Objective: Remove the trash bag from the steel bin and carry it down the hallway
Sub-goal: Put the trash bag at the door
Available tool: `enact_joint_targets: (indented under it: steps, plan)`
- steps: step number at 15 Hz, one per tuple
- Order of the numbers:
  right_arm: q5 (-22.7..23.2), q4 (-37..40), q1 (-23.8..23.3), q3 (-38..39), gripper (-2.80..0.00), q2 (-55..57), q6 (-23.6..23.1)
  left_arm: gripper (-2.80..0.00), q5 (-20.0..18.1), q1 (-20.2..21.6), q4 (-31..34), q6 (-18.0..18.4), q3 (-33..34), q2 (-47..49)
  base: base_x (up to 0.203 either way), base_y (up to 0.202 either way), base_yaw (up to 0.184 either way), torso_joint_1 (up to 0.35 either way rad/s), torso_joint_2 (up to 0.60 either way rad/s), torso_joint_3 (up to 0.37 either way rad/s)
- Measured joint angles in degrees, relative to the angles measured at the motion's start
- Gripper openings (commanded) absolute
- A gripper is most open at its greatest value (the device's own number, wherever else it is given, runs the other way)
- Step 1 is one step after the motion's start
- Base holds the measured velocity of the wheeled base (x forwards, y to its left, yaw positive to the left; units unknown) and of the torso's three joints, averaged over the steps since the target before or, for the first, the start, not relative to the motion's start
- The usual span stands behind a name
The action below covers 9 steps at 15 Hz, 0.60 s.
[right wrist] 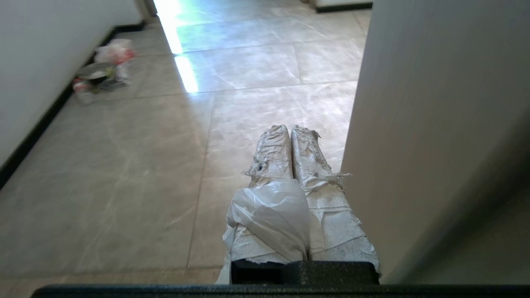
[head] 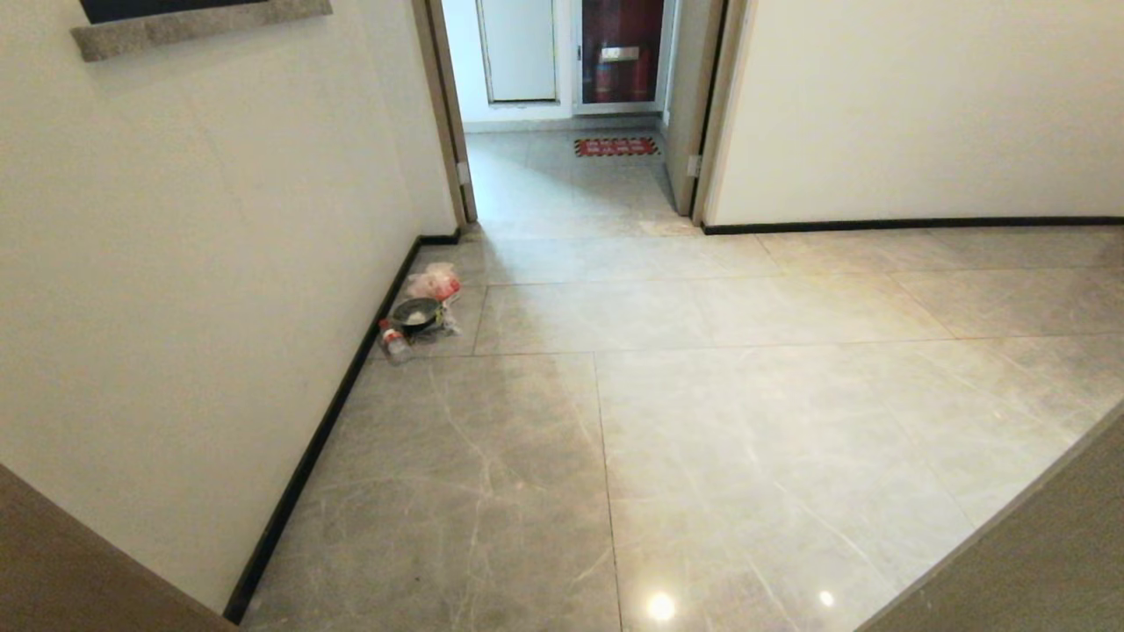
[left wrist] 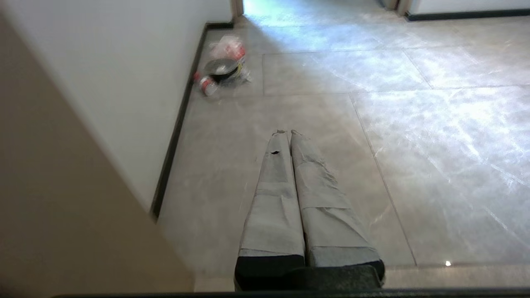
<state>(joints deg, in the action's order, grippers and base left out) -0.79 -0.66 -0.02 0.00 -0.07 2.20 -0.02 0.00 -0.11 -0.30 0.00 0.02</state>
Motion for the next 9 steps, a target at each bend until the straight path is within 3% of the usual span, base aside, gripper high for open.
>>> enact_joint_targets:
  steps: [9]
  plan:
    - [0.02, -0.02, 0.02, 0.00, -2.80, 0.00, -0.03, -2.80, 0.02, 0.00, 0.06, 0.00, 0.00, 0.00, 0.185, 0.000, -0.003, 0.001, 0.00, 0.003]
